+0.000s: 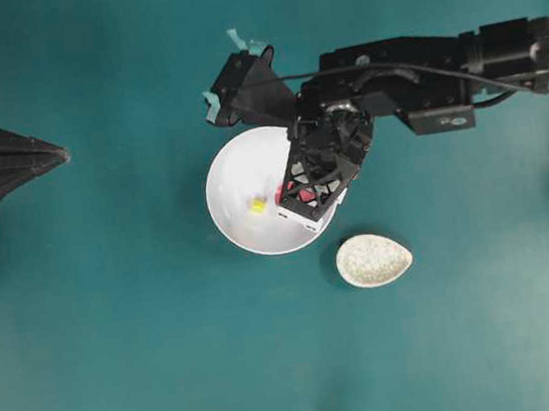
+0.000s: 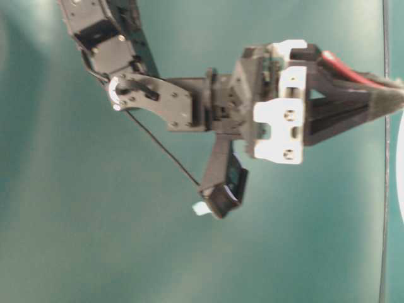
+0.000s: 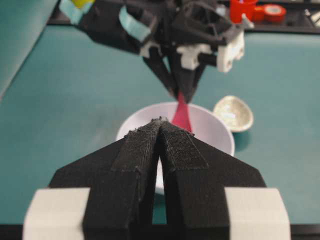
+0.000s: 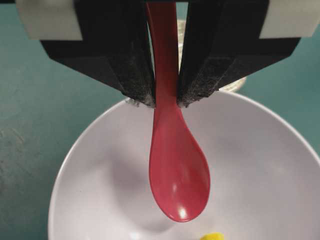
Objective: Scoop the yellow hexagonal prism block from the bowl with a spoon using the right arm.
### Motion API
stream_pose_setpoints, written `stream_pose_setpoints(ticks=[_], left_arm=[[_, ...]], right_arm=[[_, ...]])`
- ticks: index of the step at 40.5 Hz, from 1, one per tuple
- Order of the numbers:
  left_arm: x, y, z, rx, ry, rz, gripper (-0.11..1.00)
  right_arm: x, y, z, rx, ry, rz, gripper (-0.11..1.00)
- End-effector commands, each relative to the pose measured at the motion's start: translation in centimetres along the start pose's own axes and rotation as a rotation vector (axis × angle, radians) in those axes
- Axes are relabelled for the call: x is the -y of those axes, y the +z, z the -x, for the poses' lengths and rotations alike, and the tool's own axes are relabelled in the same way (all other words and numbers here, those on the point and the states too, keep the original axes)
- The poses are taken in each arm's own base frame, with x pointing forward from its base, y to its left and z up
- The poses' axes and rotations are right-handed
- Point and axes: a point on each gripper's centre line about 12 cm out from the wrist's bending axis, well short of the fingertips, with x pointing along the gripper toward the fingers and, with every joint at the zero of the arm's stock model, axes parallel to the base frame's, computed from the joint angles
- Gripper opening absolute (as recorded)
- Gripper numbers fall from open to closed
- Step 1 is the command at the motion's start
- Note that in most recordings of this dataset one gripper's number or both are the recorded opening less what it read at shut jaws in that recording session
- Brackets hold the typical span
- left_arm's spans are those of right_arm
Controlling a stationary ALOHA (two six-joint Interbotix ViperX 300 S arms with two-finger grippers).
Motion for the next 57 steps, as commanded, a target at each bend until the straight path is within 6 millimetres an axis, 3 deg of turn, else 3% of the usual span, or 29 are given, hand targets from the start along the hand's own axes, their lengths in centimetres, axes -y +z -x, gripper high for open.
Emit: stream_pose_setpoints(ticks=[1,28,30,32,39,48,57], left_arm=[[-0.1,1.3,-0.1,0.035,0.004,-0.004,-0.01],[-0.1,1.5,-0.1,0.041,0.004,-0.004,-0.01],[-0.1,1.5,-0.1,0.041,0.004,-0.004,-0.01],[-0.1,1.5,-0.1,0.041,0.004,-0.004,-0.01],[-0.1,1.5,-0.1,0.043,0.004,-0.004,-0.01],[-0.1,1.5,-0.1,0.044,0.004,-0.005,-0.01],[-0.1,1.6,-0.1,0.044,0.004,-0.005,-0.01]], right_arm=[[-0.4,0.3,1.0,0.026,0.019,0.004,0.23],[-1.1,2.4,-0.6,0.150,0.070,0.012,0.22],[-1.2,2.6,-0.6,0.164,0.076,0.012,0.18],[-1.3,2.7,-0.6,0.175,0.081,0.012,0.08],[-1.4,2.9,-0.4,0.188,0.087,0.012,0.08],[-1.3,2.7,1.3,0.219,0.080,0.024,0.08],[-1.0,1.9,4.7,0.281,0.077,0.043,0.08]])
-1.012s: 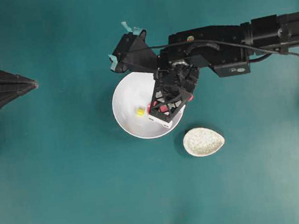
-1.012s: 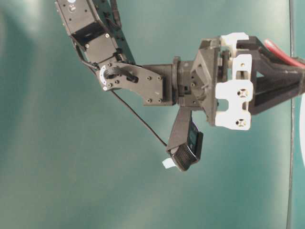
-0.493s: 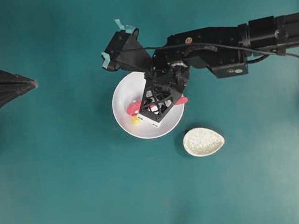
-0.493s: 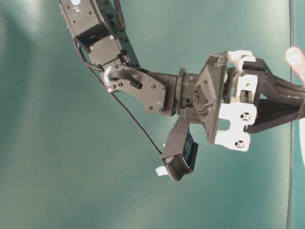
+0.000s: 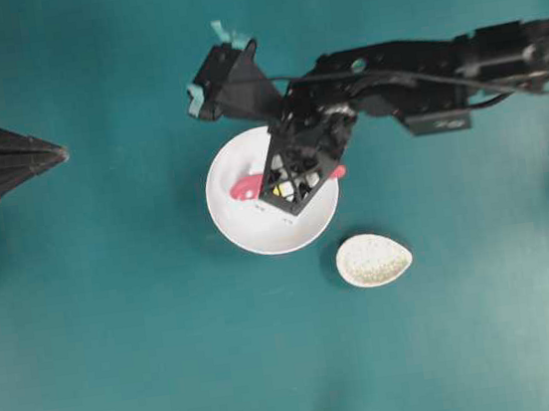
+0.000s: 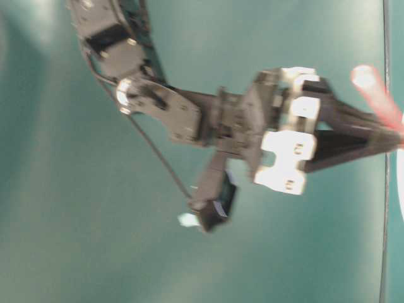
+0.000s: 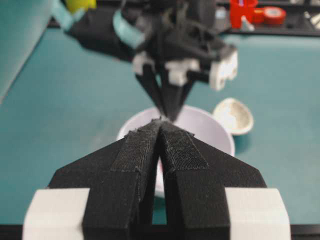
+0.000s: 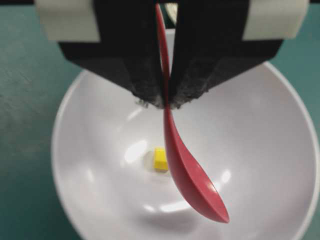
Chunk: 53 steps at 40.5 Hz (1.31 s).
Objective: Scoop the yellow hexagonal prism block from the bowl with a spoon using the right arm.
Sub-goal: 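Carry the spoon back and lower it into the spoon rest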
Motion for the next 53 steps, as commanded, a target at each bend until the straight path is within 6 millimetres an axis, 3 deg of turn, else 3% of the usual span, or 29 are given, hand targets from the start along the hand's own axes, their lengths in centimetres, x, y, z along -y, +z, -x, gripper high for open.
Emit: stream_pose_setpoints(ticks=[1,13,28,42,53], left_arm=[[-0.1,1.2,-0.1,0.032,0.005,-0.003,-0.01],[-0.1,1.2,-0.1,0.032,0.005,-0.003,-0.01],[-0.1,1.2,-0.1,0.032,0.005,-0.003,-0.01],[-0.1,1.3,-0.1,0.035,0.005,-0.003,-0.01],[-0.1,1.2,-0.1,0.034,0.005,-0.001,-0.01]], right_arm=[[-0.6,0.4,3.9,0.077,0.036,0.013,0.08],[-0.4,-1.5,6.6,0.054,0.029,0.036,0.08],[-1.3,-6.7,6.8,0.021,0.036,0.104,0.08],[-1.5,-11.3,7.1,0.075,0.104,0.057,0.08],[-1.4,-13.3,6.8,0.122,0.156,0.027,0.08]])
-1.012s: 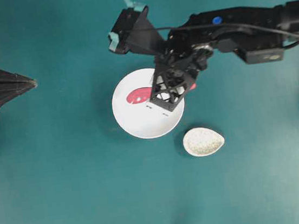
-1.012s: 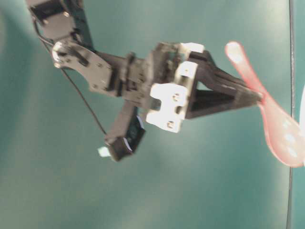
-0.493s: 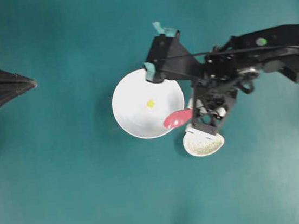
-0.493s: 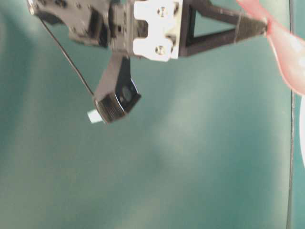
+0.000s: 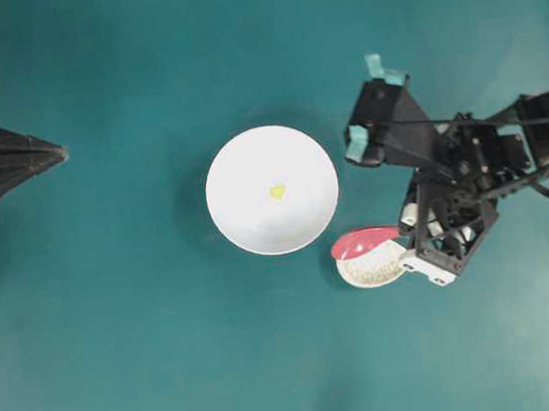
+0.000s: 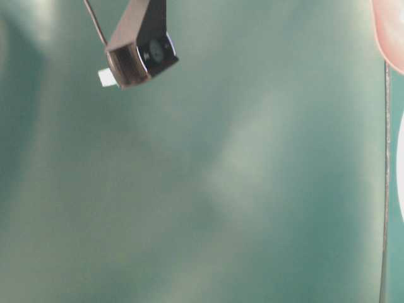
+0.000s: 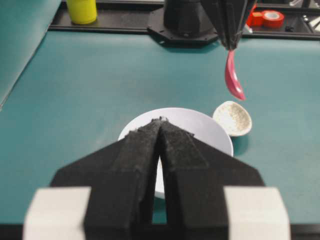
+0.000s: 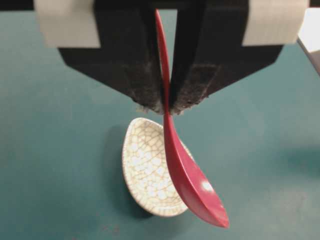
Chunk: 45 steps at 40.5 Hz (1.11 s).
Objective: Scoop the yellow hexagonal prism block from the bowl with a spoon using the right arm.
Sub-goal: 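Carry the spoon back and lower it into the spoon rest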
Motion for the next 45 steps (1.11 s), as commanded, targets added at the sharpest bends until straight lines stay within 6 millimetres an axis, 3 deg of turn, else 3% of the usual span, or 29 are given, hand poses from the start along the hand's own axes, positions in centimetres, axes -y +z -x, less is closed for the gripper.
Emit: stream_pose_setpoints(ticks=[1,25,38,45], left_arm=[[-0.1,1.2,-0.1,0.032,0.004,-0.001,-0.01],[-0.1,1.2,-0.1,0.034,0.004,0.005,-0.01],[-0.1,1.2,-0.1,0.035,0.003,0.006,-0.01],[-0.1,1.3,-0.1,0.035,0.003,0.006,-0.01]], right_arm=[[-0.2,-0.3,0.5,0.024,0.023,0.000,0.08],[2.1,-3.2,-3.9,0.016,0.013,-0.030,0.08],[2.4,-3.7,-6.0,0.004,0.002,-0.027,0.08],[2.2,-3.6,-6.1,0.018,0.014,-0.025,0.08]])
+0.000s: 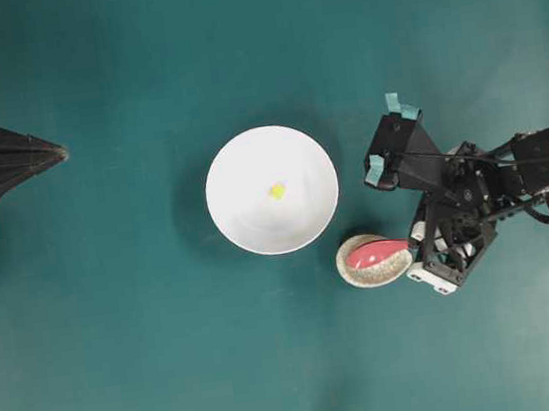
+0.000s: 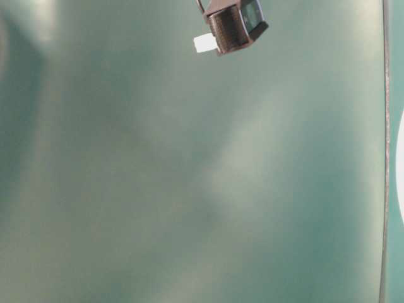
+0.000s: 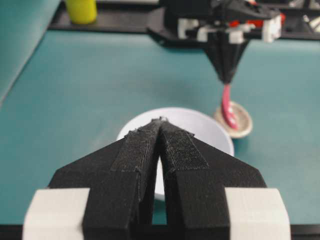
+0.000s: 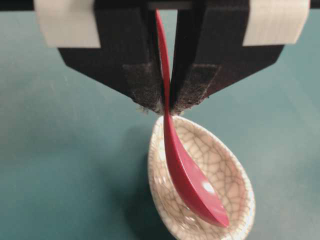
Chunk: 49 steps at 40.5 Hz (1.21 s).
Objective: Scoop the yellow hexagonal prism block from the bowl with a spoon using the right arm.
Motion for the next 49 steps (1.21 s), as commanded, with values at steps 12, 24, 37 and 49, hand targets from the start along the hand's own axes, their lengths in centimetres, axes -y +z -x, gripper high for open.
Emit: stream_pose_setpoints(ticks=[12,24,37,49], left_arm=[[-0.1,1.3,-0.1,0.037,0.003,-0.005,-0.01],[-0.1,1.4,-0.1,0.044,0.002,-0.008,-0.01],[-0.1,1.5,-0.1,0.052,0.004,-0.008,-0.01],[-0.1,1.5,-0.1,0.054,0.002,-0.009,-0.01]], right_arm=[[-0.5,0.3,0.5,0.023,0.023,0.005,0.14],[-0.3,0.1,0.7,0.035,0.024,0.031,0.52],[0.7,0.1,2.6,0.258,0.120,0.146,0.56],[1.0,-0.1,4.9,0.526,0.276,0.295,0.56]])
